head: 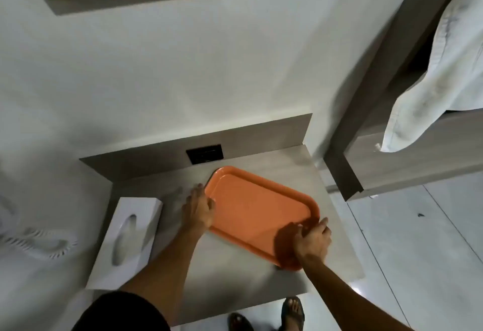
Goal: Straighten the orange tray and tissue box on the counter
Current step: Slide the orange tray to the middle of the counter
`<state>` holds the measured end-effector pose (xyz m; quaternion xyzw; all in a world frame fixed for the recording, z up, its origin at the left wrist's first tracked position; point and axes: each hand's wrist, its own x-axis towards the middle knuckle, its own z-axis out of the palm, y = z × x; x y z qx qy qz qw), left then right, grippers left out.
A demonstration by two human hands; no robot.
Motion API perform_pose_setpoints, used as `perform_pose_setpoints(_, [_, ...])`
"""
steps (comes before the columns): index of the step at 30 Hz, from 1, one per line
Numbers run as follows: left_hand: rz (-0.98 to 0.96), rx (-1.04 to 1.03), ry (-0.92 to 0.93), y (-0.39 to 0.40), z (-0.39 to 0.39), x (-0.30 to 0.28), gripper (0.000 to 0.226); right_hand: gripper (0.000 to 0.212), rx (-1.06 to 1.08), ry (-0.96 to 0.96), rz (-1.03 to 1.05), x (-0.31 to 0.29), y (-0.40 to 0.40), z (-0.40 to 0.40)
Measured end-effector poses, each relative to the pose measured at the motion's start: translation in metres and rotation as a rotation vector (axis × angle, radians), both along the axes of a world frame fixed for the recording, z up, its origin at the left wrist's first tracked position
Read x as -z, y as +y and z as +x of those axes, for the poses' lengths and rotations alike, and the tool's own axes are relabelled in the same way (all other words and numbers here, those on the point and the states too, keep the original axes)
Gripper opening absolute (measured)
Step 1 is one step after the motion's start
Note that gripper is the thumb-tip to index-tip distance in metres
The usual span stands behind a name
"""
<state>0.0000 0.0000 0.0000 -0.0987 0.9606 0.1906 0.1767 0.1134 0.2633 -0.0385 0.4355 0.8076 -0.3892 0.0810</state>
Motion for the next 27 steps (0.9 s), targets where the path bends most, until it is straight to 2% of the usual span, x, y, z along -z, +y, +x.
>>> perform_pose_setpoints(3, [-0.019, -0.125, 0.007, -0.009, -0.012, 0.019, 0.049, 0.063, 0.141, 0.041, -0.061, 0.012, 0.004, 0.001])
perform_pose_setpoints(9, [0.197, -0.312, 0.023, -0.028, -0.007, 0.040, 0.034, 0.030, 0.220, 0.043, -0.068, 0.027, 0.014, -0.006])
perform_pose_setpoints(13, [0.356, -0.443, 0.047, -0.044, 0.008, 0.047, 0.020, 0.027, 0.182, 0.099, -0.042, 0.025, 0.021, -0.034])
perform_pose_setpoints(16, [0.428, -0.566, 0.070, -0.048, 0.025, 0.046, 0.020, 0.027, 0.080, 0.103, -0.036, 0.023, 0.025, -0.064])
perform_pose_setpoints(22, [0.367, -0.621, 0.174, -0.052, 0.056, 0.048, 0.026, 0.028, -0.037, 0.135, -0.089, 0.017, 0.028, -0.117])
perform_pose_setpoints(27, [0.367, -0.711, 0.244, -0.055, 0.053, 0.057, 0.026, 0.029, -0.129, 0.166, -0.084, 0.018, 0.024, -0.144])
